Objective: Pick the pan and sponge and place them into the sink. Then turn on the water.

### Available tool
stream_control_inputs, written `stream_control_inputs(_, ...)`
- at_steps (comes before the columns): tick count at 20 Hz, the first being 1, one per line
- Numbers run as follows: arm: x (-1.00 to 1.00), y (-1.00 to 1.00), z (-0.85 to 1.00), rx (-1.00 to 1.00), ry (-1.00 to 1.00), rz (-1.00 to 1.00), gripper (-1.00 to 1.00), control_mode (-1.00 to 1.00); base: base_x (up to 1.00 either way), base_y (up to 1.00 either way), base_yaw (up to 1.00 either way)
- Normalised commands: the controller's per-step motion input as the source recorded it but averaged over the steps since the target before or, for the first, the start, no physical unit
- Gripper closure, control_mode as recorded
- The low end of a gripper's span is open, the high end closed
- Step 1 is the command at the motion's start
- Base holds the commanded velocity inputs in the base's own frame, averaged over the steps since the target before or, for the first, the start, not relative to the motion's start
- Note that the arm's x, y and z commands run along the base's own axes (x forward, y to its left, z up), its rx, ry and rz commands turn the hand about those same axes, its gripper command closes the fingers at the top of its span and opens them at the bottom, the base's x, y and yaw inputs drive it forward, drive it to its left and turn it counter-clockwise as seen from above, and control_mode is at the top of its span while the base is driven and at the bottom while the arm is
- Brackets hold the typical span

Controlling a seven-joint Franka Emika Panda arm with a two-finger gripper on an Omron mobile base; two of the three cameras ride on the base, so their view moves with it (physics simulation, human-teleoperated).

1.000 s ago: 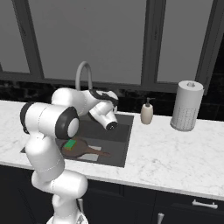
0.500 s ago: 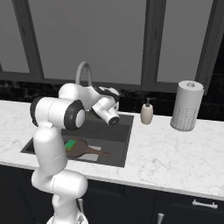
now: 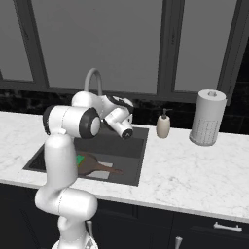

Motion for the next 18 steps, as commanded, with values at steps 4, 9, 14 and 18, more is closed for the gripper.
stream_control_inputs(4,0.42,0.0,-0.17,0.0,0.01,0.0,-1.0,-1.0,0.0,0.0,0.0)
stream_control_inputs(9,0.41,0.0,-0.15,0.0,0.01,0.0,-1.0,-1.0,0.0,0.0,0.0)
stream_control_inputs(14,0.4,0.0,-0.16,0.0,0.0,0.0,-1.0,-1.0,0.0,0.0,0.0)
stream_control_inputs(18,0.38,0.03,-0.11,0.0,0.0,0.0,-1.0,-1.0,0.0,0.0,0.0)
